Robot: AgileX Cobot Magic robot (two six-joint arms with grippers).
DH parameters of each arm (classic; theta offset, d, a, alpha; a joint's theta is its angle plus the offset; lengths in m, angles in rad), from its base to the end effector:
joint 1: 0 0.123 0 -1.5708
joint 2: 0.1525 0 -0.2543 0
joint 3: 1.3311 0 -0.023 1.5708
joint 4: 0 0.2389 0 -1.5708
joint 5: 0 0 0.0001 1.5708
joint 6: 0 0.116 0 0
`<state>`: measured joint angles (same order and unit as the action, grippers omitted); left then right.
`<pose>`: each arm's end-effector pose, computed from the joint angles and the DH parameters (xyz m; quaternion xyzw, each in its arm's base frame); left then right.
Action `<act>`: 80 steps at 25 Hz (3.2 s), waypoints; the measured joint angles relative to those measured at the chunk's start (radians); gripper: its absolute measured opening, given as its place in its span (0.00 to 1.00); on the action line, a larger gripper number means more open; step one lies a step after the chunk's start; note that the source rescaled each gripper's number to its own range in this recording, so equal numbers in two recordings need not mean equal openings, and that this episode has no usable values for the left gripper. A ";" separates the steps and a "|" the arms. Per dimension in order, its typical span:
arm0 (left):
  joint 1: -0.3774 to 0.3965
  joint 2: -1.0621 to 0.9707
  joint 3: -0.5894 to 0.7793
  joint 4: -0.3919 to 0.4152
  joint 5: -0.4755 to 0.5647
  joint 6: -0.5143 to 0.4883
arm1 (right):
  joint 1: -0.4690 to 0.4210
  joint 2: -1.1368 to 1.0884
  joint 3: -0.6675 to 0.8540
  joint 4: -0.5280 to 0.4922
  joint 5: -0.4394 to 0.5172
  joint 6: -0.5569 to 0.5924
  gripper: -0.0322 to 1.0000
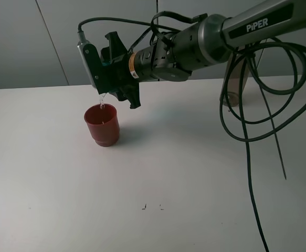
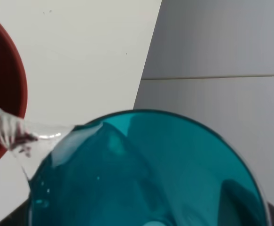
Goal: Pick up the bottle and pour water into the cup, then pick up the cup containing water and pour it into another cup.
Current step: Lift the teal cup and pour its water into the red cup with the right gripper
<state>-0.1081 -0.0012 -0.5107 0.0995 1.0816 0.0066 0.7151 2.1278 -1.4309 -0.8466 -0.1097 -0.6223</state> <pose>0.0362 0.0063 0.2615 0.0463 0.8533 0.0234 0.5189 0.3517 0.3179 0.1388 -0.7797 0.3833 -0.1479 0.4725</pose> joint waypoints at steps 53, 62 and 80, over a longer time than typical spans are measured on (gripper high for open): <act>0.000 0.000 0.000 0.000 0.000 0.000 | 0.000 0.000 -0.019 0.045 -0.059 -0.249 0.14; 0.000 0.000 0.000 0.000 0.000 0.000 | 0.000 0.000 -0.019 0.045 -0.059 -0.314 0.14; 0.000 0.000 0.000 0.000 0.000 0.000 | 0.002 0.000 -0.019 0.045 -0.064 -0.459 0.14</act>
<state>-0.1081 -0.0012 -0.5107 0.0995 1.0816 0.0066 0.7167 2.1278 -1.4496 -0.8017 -0.1741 -1.0814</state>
